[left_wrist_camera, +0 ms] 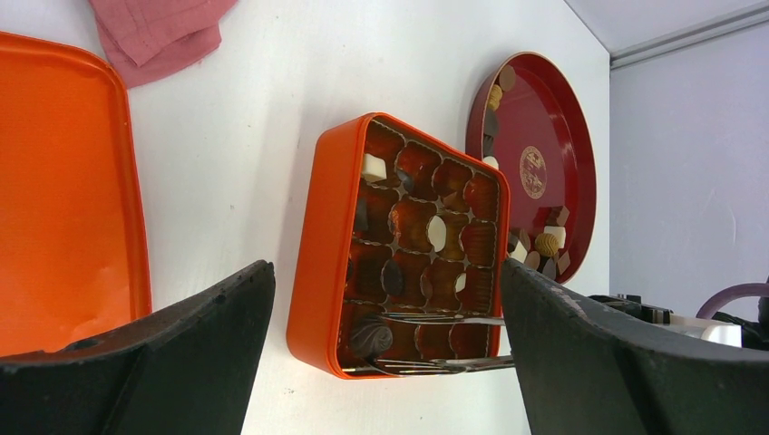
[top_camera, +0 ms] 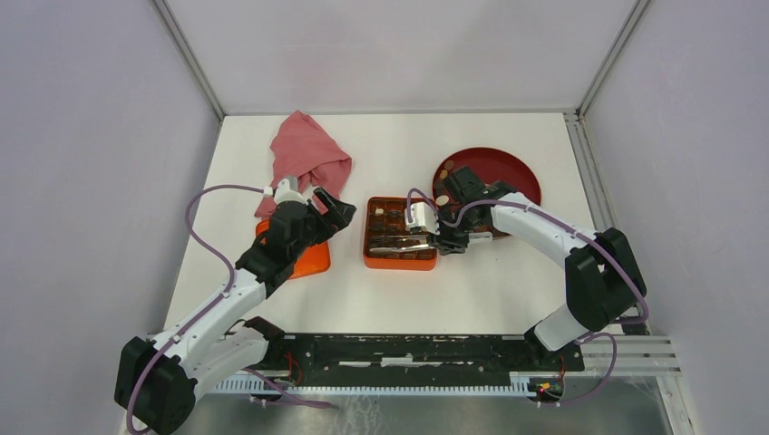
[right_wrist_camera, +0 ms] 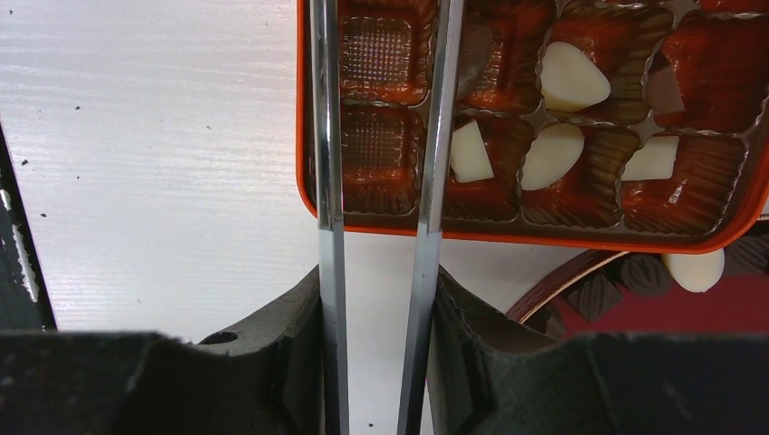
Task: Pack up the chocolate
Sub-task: Place the fake chocolate in the packing box, then adjust the fake chocolate on the plate.
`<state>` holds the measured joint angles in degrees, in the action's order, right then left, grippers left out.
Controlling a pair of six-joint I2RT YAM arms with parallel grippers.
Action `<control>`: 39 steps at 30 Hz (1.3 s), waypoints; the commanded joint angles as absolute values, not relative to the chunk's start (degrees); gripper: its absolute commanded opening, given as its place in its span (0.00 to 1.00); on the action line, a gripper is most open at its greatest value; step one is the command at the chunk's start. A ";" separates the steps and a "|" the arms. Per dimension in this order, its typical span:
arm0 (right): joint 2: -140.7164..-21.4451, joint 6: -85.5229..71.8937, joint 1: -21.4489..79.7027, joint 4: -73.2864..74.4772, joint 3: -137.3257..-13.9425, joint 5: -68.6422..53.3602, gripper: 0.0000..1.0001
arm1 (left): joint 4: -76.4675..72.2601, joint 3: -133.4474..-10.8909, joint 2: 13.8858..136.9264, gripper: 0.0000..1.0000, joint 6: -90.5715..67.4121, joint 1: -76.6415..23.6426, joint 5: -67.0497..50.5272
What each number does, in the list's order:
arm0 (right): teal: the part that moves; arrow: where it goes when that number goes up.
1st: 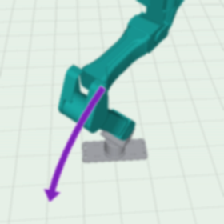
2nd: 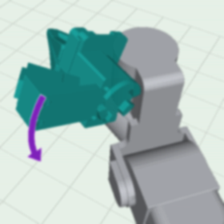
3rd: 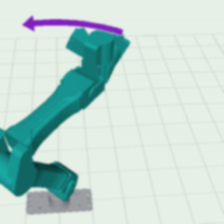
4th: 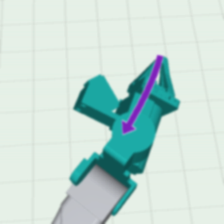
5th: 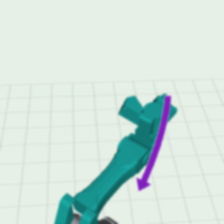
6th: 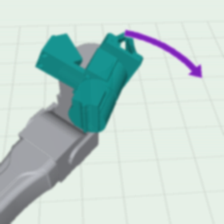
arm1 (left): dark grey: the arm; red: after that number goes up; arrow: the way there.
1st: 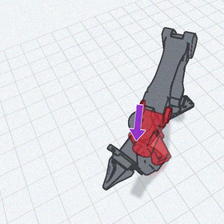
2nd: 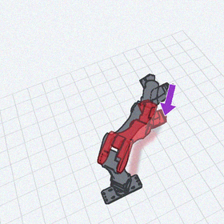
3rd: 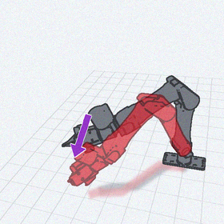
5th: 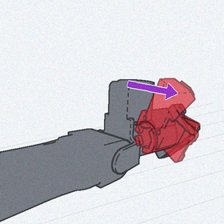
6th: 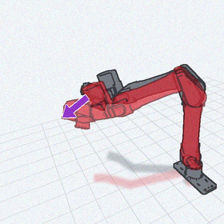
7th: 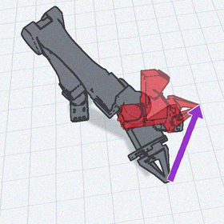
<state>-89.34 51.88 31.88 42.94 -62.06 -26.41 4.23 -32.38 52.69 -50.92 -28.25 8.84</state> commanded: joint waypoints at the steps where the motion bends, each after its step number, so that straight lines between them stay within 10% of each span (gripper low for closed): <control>1: -89.13 51.42 32.22 41.83 -64.85 -27.14 0.42 | 3.43 -31.94 51.76 0.98 -50.98 -28.52 9.85; 22: -86.38 44.22 29.22 40.37 -67.55 -34.78 0.43 | 5.11 -33.57 50.33 0.98 -50.64 -28.61 9.82; 39: -83.77 36.46 6.97 36.52 -69.10 -38.85 0.43 | 3.74 -33.64 48.73 0.97 -51.42 -28.90 7.42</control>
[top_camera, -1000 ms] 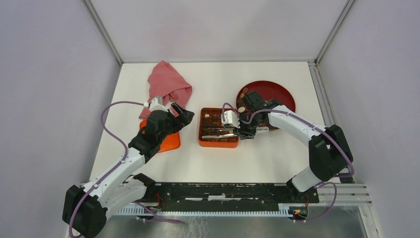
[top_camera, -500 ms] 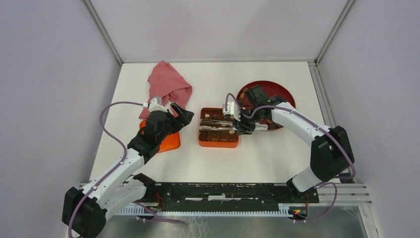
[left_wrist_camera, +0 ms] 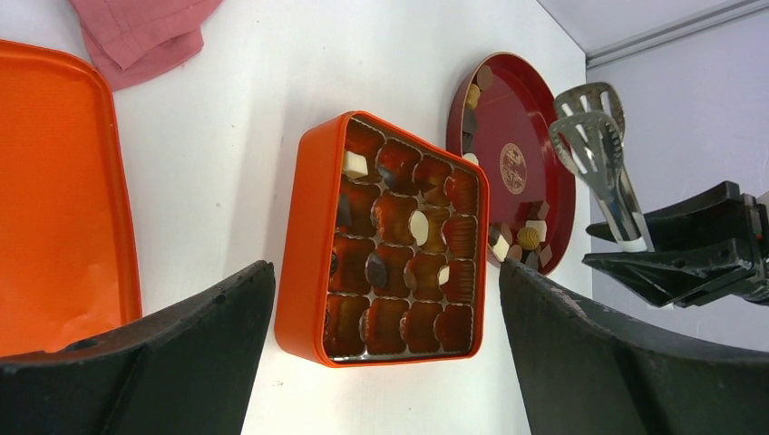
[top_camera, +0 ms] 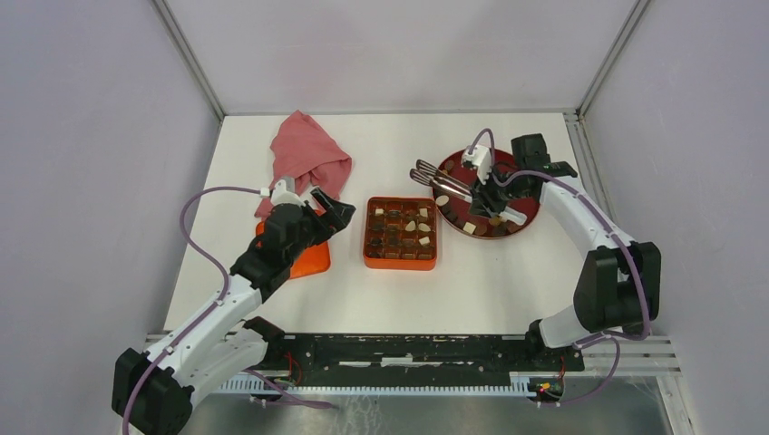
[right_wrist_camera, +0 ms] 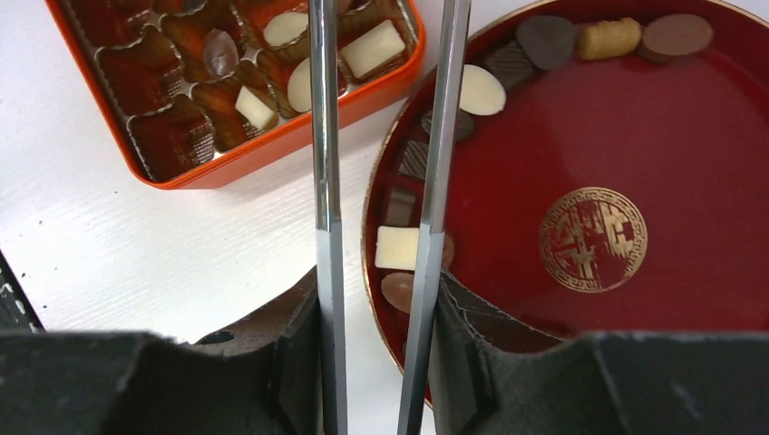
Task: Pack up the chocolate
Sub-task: Adjust the fake chocolate on the plate.
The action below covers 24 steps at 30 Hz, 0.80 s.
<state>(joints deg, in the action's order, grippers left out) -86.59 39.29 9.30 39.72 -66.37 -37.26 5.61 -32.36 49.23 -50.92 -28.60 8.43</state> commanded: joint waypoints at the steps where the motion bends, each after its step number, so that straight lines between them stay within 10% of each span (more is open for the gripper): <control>1: -83.76 36.05 5.84 36.45 -69.27 -38.85 0.43 | 3.76 -33.66 48.62 0.98 -51.42 -28.86 7.29; 24: -87.77 32.14 -5.11 34.96 -69.86 -31.33 0.43 | 2.69 -37.95 51.01 0.98 -49.10 -28.93 4.22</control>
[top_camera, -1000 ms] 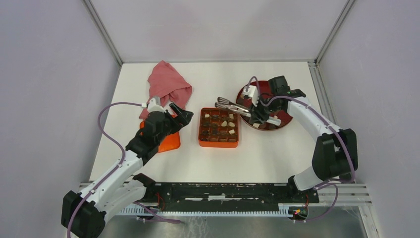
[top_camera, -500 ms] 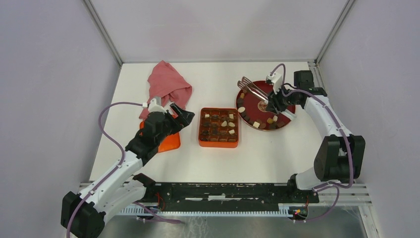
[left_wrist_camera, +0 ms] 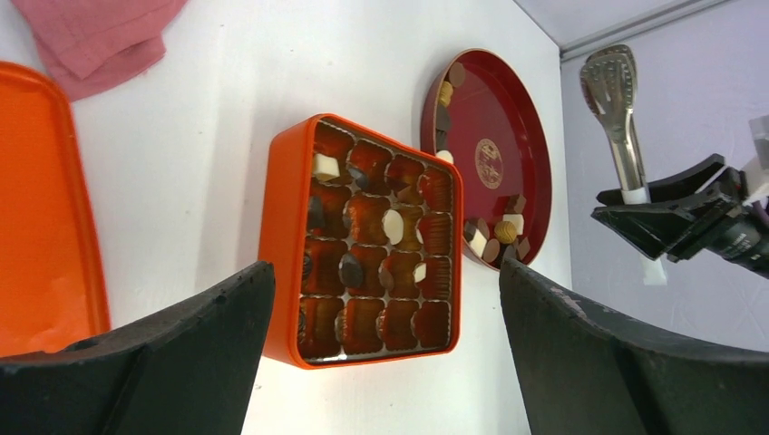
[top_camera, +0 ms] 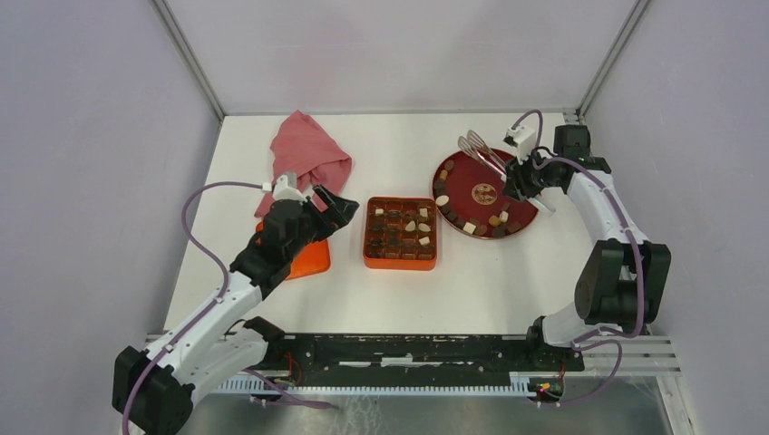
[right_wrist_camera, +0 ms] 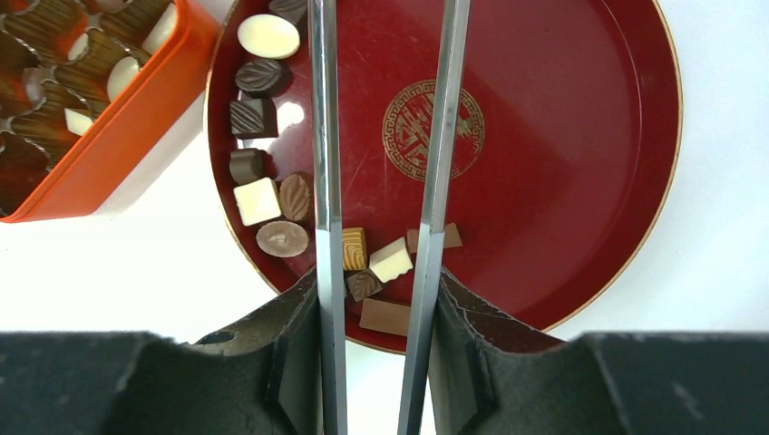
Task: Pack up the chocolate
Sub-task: Adjust the fake chocolate on the plate.
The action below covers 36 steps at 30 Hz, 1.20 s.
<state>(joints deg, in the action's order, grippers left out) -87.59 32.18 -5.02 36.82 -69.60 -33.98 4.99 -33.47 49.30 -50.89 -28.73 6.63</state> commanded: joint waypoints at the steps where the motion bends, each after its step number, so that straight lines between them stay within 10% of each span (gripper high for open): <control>1: -87.81 32.16 -5.10 34.73 -69.16 -30.69 0.43 | 3.05 -38.44 51.54 0.97 -48.63 -28.98 3.99; 36: -95.54 45.84 2.37 46.40 -71.82 -23.36 0.40 | 1.49 -35.43 54.21 0.97 -49.68 -29.50 3.88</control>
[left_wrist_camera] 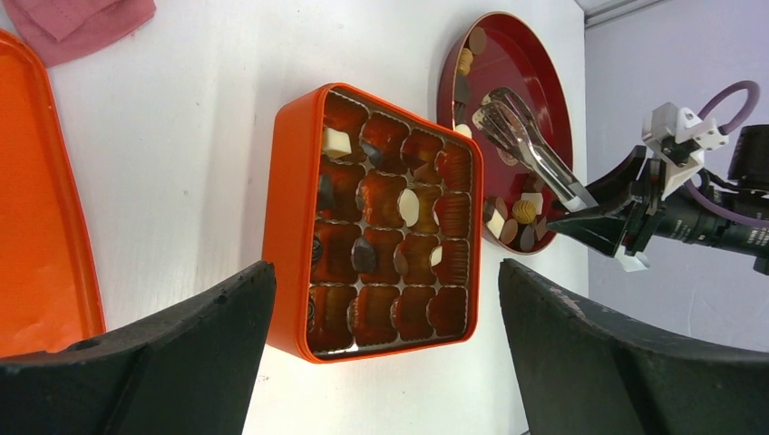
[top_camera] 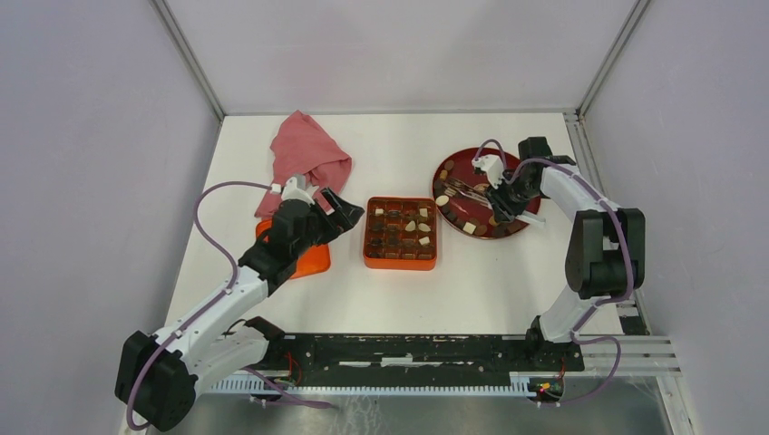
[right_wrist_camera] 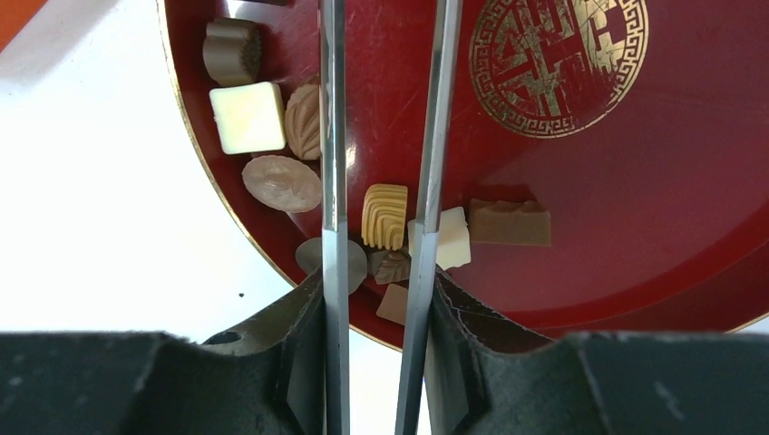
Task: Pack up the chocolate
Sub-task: Adjust the fake chocolate on the plate.
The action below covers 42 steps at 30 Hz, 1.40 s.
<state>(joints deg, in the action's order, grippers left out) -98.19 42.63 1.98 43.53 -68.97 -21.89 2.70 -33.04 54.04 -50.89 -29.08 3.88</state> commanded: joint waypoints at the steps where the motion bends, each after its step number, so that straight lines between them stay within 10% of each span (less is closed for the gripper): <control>1: -95.29 46.39 2.45 47.09 -72.01 -23.16 0.40 | 1.53 -35.11 53.71 0.97 -49.99 -29.56 4.52; 42: -91.68 45.35 6.09 48.58 -68.01 -18.82 0.44 | 0.18 -33.58 52.83 0.97 -51.19 -29.65 6.55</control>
